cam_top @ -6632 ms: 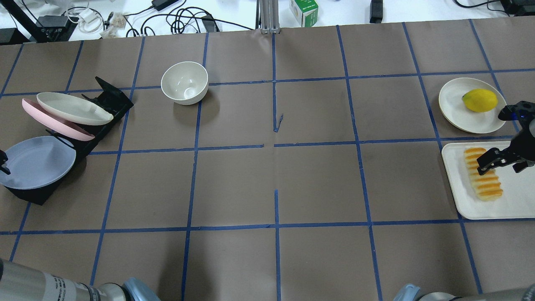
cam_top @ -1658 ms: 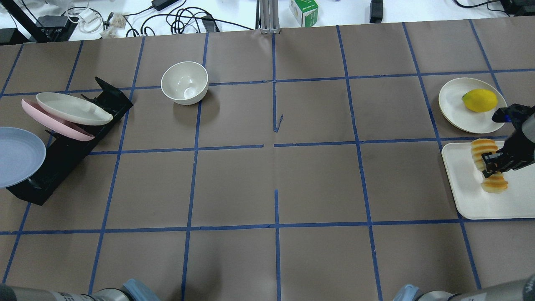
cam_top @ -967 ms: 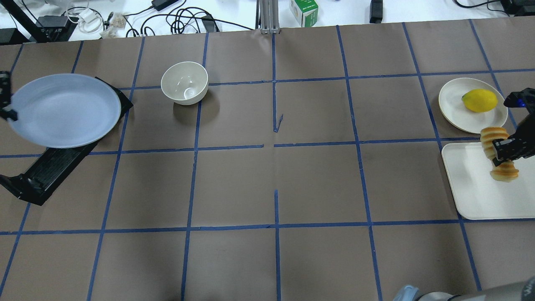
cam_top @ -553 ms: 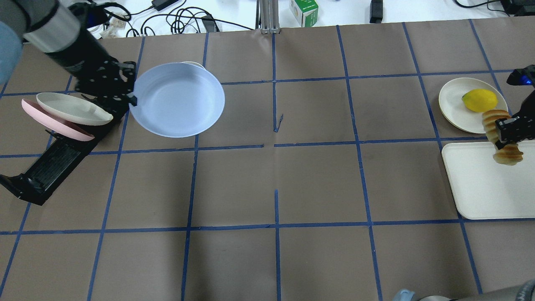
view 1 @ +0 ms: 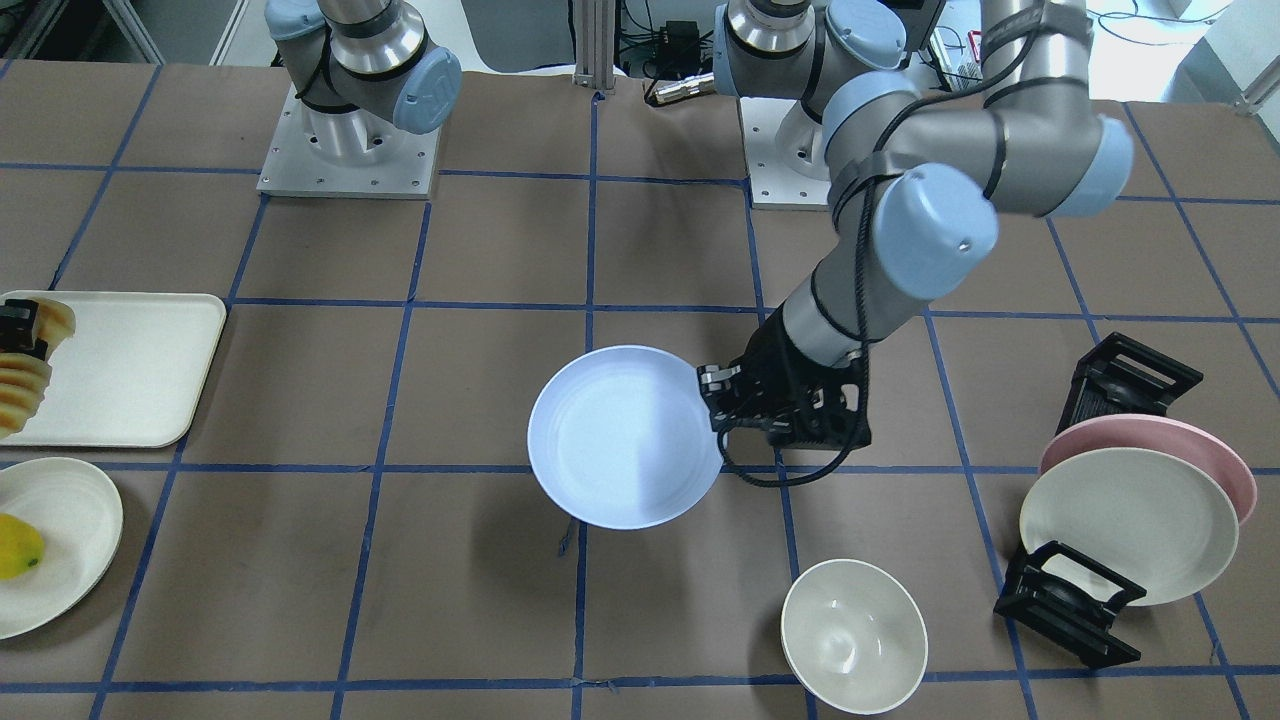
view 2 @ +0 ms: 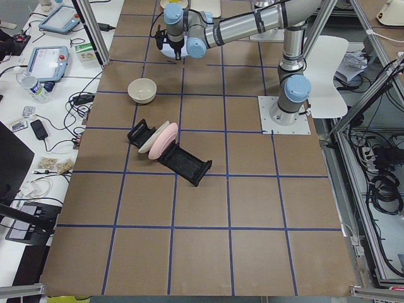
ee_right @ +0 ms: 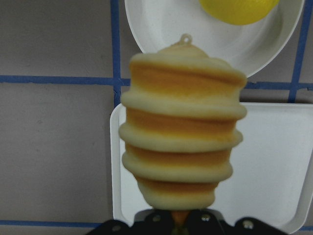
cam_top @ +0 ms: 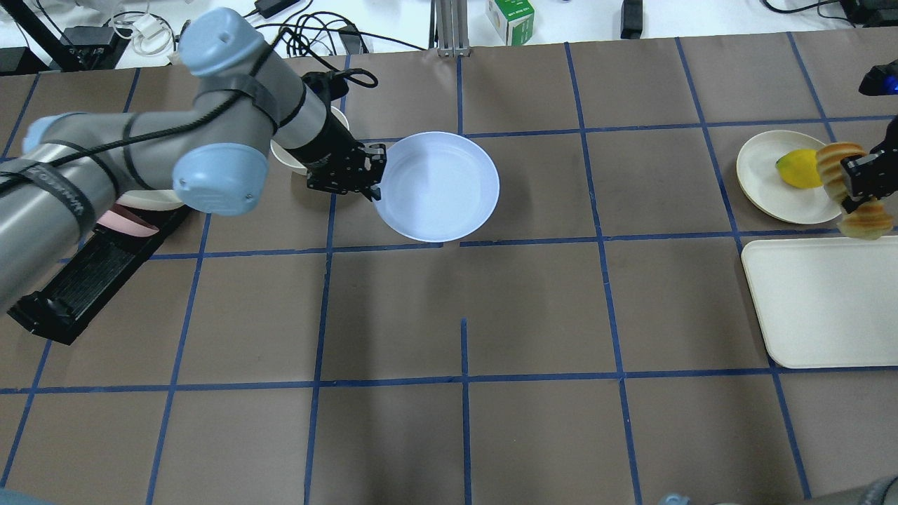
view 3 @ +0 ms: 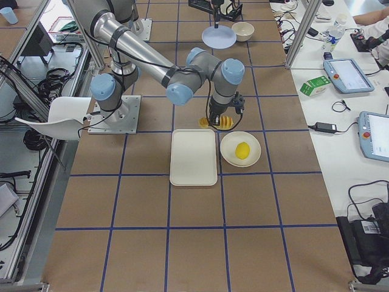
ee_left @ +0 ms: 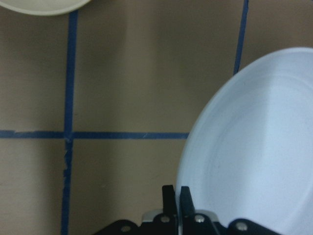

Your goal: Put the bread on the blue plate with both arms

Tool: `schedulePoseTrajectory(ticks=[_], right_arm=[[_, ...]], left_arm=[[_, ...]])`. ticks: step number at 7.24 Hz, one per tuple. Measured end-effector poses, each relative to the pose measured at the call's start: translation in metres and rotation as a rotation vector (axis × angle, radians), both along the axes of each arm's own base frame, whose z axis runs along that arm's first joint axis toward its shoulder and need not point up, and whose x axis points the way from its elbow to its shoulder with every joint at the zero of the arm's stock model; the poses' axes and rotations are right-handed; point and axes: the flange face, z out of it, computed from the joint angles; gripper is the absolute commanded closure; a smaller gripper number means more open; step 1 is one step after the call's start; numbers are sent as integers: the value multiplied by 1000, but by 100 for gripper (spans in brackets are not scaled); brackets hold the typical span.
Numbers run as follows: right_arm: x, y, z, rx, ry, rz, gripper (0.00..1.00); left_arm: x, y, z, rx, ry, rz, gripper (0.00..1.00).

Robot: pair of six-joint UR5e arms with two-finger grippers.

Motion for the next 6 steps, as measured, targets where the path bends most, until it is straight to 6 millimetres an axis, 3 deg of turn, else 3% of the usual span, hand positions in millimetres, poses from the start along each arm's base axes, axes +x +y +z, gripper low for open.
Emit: schedulePoseTrajectory(ticks=[2, 3, 4, 5, 6], right_arm=[[13, -9, 11, -24, 0, 22, 100], [36, -18, 5, -29, -28, 20, 100], [68, -30, -7, -23, -58, 11, 100], [95, -37, -19, -10, -80, 19, 100], [117, -42, -28, -1, -106, 40, 100]], left_arm=[[-43, 5, -53, 4, -31, -53, 100], [-53, 14, -73, 12, -53, -74, 45], [-57, 21, -89, 3, -63, -86, 0], [-57, 22, -93, -27, -65, -94, 0], [-55, 15, -83, -69, -71, -116, 0]])
